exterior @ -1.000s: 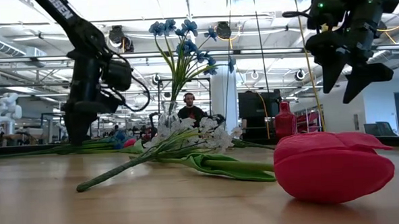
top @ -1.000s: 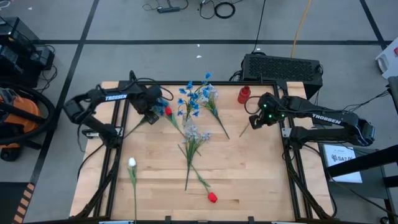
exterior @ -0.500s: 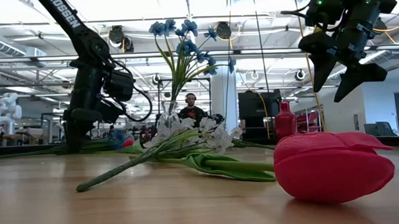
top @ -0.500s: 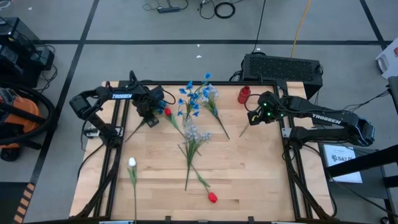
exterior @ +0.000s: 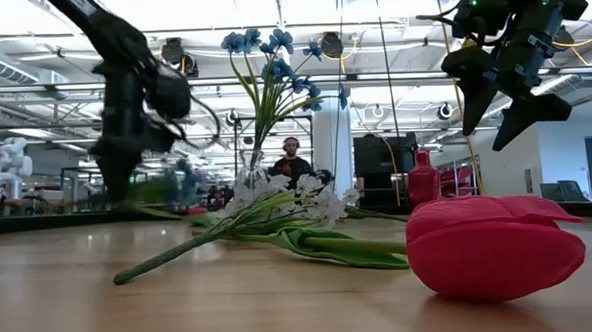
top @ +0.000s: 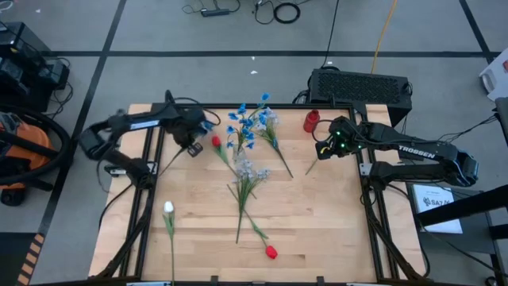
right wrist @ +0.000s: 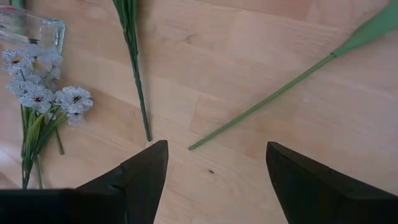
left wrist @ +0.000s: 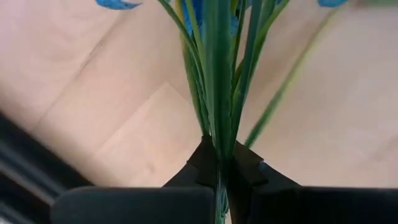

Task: Sort flowers into vase by color
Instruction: Put the blue flowers into the transparent vase

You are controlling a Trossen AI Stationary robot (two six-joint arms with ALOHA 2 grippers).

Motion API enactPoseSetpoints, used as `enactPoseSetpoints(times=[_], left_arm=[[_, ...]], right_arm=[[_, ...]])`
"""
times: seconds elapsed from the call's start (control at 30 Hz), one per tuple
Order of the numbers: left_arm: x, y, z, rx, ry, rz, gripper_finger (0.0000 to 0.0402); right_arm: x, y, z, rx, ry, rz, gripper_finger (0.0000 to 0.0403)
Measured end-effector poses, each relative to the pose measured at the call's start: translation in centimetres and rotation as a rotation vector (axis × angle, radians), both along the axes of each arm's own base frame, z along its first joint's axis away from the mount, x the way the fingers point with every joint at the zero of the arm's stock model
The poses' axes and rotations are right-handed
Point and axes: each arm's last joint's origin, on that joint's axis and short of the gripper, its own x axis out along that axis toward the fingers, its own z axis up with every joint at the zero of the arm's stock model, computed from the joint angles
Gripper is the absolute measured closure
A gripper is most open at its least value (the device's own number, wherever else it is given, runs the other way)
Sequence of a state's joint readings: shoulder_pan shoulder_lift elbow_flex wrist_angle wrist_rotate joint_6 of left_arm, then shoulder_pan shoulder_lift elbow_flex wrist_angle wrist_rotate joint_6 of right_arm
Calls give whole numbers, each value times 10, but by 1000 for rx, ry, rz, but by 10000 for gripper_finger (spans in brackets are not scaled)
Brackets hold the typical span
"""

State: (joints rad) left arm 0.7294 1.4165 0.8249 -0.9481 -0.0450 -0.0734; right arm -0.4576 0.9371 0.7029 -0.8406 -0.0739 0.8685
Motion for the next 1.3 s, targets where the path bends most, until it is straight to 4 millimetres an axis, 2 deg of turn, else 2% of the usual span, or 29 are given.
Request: enactPoseSetpoints(times=[0.17,0.33,0.5,0.83,0.93,1.13,1.3], left_arm=[[-20,-15,41,119,-151,63,391],[-36,-30,78,291,-376,103,391],[-51,-44,106,438,-578,132,390],[-67,-59,165,588,-772,121,389],[-69,-61,161,536,-748,110,389],[-68,-61,115,289,-473,165,389],[-64,-57,91,214,-381,182,389]], right_arm=[[0,0,0,0,0,1,140],[0,0,0,-7,2,13,140],[0,0,0,-7,2,15,140],[0,0,0,-9,-2,15,140],[1,0,0,-12,-6,15,140],[3,-1,2,-25,-28,19,140],[4,-2,3,-40,-48,20,140]])
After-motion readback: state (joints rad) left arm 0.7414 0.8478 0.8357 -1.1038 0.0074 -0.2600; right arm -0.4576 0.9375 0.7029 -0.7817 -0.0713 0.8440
